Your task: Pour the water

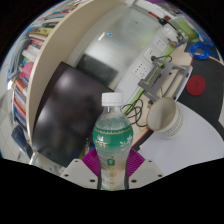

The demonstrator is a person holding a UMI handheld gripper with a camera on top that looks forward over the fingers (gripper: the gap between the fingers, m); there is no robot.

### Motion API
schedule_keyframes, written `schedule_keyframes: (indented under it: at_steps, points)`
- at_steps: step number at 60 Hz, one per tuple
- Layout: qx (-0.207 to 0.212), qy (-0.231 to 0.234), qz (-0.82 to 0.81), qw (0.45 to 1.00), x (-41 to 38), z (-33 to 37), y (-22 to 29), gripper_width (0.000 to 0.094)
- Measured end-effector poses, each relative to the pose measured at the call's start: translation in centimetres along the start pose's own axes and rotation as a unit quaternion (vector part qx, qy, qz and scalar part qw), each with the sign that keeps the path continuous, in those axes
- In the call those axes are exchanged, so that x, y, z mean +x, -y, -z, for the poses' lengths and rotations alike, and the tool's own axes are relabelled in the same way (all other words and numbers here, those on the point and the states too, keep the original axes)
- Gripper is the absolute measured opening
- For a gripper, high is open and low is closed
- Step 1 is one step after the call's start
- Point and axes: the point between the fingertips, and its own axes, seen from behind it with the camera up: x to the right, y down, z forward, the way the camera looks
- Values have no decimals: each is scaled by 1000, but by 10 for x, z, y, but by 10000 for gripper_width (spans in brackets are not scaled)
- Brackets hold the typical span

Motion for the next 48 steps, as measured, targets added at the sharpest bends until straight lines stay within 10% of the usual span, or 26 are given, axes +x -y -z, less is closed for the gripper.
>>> schedule_keyframes:
  at_steps: [27, 48]
  points:
    - [-10, 144, -450, 881, -54, -28, 46, 300]
    - [9, 162, -539, 827, -34, -34, 65, 300]
